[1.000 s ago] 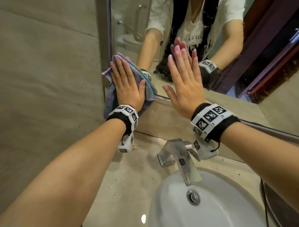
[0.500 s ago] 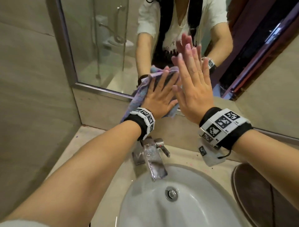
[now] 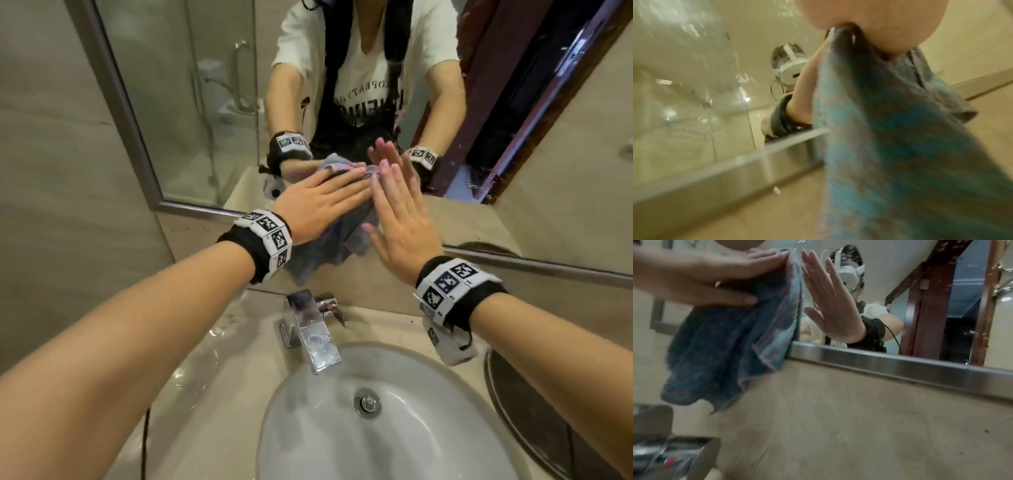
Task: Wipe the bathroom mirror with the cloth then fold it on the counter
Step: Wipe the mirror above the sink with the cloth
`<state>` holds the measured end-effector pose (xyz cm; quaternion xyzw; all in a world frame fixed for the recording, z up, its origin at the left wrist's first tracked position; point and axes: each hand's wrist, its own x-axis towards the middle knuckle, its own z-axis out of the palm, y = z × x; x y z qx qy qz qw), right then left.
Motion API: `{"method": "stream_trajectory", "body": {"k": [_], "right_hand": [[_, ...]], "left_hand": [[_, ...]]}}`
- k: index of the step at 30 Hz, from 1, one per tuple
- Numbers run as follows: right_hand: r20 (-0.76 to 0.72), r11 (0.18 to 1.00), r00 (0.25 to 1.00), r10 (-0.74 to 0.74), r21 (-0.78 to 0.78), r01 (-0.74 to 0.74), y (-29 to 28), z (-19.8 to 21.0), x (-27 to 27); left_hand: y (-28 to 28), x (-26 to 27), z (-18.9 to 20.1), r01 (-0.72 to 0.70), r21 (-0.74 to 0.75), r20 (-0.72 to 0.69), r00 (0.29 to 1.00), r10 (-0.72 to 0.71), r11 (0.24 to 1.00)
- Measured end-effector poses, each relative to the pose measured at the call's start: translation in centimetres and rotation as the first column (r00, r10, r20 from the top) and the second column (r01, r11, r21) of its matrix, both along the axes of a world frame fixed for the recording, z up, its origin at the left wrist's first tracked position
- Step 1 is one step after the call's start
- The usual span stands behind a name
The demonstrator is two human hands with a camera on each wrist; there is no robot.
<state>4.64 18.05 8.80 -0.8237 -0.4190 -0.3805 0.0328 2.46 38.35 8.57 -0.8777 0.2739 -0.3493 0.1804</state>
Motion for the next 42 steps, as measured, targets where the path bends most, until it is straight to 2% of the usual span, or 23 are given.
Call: {"method": "stream_trajectory", "body": {"k": [3,8,10,12,14,17,18,20,23,25,27,29,30,31,32,34,36,39,40,42], "right_hand": [[-0.070,0.985,0.987,-0.145,0.088,0.151,1.7,-1.9,-0.8],[-0.211,0.949,0.950,-0.228,0.169,0.266,7.3,-4.1,-2.4],[-0.262,0.917,0.935,-0.239,0.255,0.306,10.1,-3.9,-3.2],[-0.402,0.874,0.888,-0.224,0.320,0.366,12.8,-3.0,-3.8],[-0.465,0.806,0.872,-0.150,0.453,0.380,14.7,-1.6,-3.7],[-0.395,0.687,0.913,-0.107,0.635,0.355,15.7,1.4,-2.3],[-0.373,0.662,0.921,-0.114,0.662,0.350,15.7,2.6,-1.7],[-0.316,0.635,0.937,-0.152,0.695,0.337,15.4,4.8,-0.9],[-0.250,0.655,0.933,-0.259,0.664,0.360,15.9,6.7,-0.4],[-0.216,0.711,0.922,-0.322,0.587,0.387,16.1,6.8,-0.2],[-0.099,0.839,0.950,-0.298,0.448,0.310,16.0,6.0,0.4],[0.105,0.979,0.987,-0.118,0.181,0.098,15.6,3.7,1.7],[0.158,1.000,0.987,0.023,0.000,-0.024,15.4,2.4,2.4],[0.129,0.975,0.976,0.178,-0.154,-0.158,15.2,1.5,2.7],[0.044,0.932,0.952,0.303,-0.222,-0.287,15.1,1.2,2.9],[-0.027,0.897,0.921,0.388,-0.218,-0.384,14.6,2.3,3.4],[0.043,0.936,0.953,0.299,-0.209,-0.284,13.7,5.5,3.7],[0.294,0.996,0.952,0.085,-0.046,-0.074,14.5,10.5,3.2],[0.340,0.999,0.940,0.031,0.001,-0.033,15.4,11.2,2.9],[0.340,1.000,0.940,0.013,0.009,-0.017,17.4,11.3,2.6]], "left_hand": [[2.6,-0.7,2.2,-0.054,0.106,0.058,0.997,0.048,0.993],[4.6,-1.2,4.5,-0.119,0.056,0.113,0.987,0.113,0.991],[4.7,-1.3,4.9,-0.095,0.048,0.117,0.989,0.089,0.994],[4.6,-1.6,5.6,-0.038,0.043,0.105,0.994,0.034,0.998],[4.9,-2.1,6.5,0.040,0.038,0.072,0.996,-0.043,0.998],[7.0,-3.8,8.2,0.084,-0.100,0.055,0.995,-0.079,0.991],[8.1,-4.5,8.9,0.053,-0.177,0.091,0.995,-0.037,0.983],[10.6,-6.0,10.3,-0.079,-0.330,0.162,0.977,0.139,0.941],[13.6,-7.3,12.4,-0.323,-0.432,0.119,0.905,0.409,0.842],[14.7,-7.1,12.8,-0.381,-0.428,0.079,0.888,0.454,0.820],[15.3,-6.7,12.7,-0.377,-0.428,0.064,0.894,0.444,0.821],[15.0,-6.3,12.3,-0.363,-0.467,0.055,0.898,0.436,0.806],[14.6,-6.2,11.9,-0.364,-0.492,0.051,0.895,0.443,0.791],[14.1,-6.0,11.4,-0.367,-0.511,0.048,0.891,0.451,0.778],[13.7,-5.9,10.8,-0.361,-0.523,0.050,0.891,0.451,0.772],[13.4,-5.6,9.4,-0.328,-0.541,0.065,0.902,0.428,0.774],[13.8,-5.7,7.8,-0.292,-0.541,0.086,0.914,0.397,0.789],[14.9,-6.3,5.8,-0.271,-0.507,0.107,0.922,0.372,0.818],[15.2,-6.6,5.2,-0.278,-0.496,0.094,0.925,0.369,0.823],[15.6,-7.4,3.8,-0.305,-0.478,0.055,0.925,0.375,0.824]]}}
